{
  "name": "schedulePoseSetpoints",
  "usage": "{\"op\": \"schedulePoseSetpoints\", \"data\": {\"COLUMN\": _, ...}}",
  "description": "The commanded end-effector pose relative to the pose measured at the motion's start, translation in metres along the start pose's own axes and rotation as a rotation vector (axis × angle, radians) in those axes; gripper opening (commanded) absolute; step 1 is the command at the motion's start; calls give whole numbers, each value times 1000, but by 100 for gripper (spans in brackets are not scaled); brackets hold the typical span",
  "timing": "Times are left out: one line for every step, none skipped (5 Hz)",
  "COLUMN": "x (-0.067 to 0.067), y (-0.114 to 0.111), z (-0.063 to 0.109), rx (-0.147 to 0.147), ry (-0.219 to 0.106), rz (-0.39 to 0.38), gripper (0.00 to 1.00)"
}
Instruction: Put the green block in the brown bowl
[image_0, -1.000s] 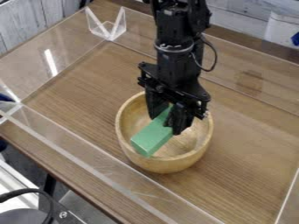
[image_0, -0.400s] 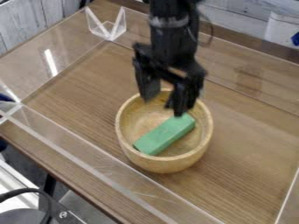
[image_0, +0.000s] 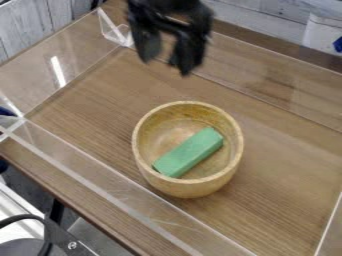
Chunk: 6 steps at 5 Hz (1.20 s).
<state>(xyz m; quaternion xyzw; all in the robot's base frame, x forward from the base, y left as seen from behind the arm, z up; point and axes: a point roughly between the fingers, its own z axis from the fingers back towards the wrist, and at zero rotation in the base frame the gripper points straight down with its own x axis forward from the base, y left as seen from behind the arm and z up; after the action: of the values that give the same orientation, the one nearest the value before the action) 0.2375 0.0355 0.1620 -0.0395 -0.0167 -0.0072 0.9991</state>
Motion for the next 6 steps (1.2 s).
{"op": "schedulePoseSetpoints", "data": {"x": 5, "y": 9, "z": 8, "rx": 17, "ry": -43, "rz": -2, "gripper": 0}}
{"op": "schedulePoseSetpoints", "data": {"x": 2, "y": 1, "z": -5, "rx": 15, "ry": -9, "rz": -38, "gripper": 0}}
{"op": "schedulePoseSetpoints", "data": {"x": -5, "y": -2, "z": -26, "rx": 15, "ry": 39, "rz": -60, "gripper": 0}}
{"op": "schedulePoseSetpoints", "data": {"x": -4, "y": -6, "z": -31, "rx": 13, "ry": 43, "rz": -71, "gripper": 0}}
{"op": "schedulePoseSetpoints", "data": {"x": -3, "y": -11, "z": -38, "rx": 9, "ry": 48, "rz": -88, "gripper": 0}}
{"op": "schedulePoseSetpoints", "data": {"x": -2, "y": -16, "z": -46, "rx": 5, "ry": 59, "rz": -103, "gripper": 0}}
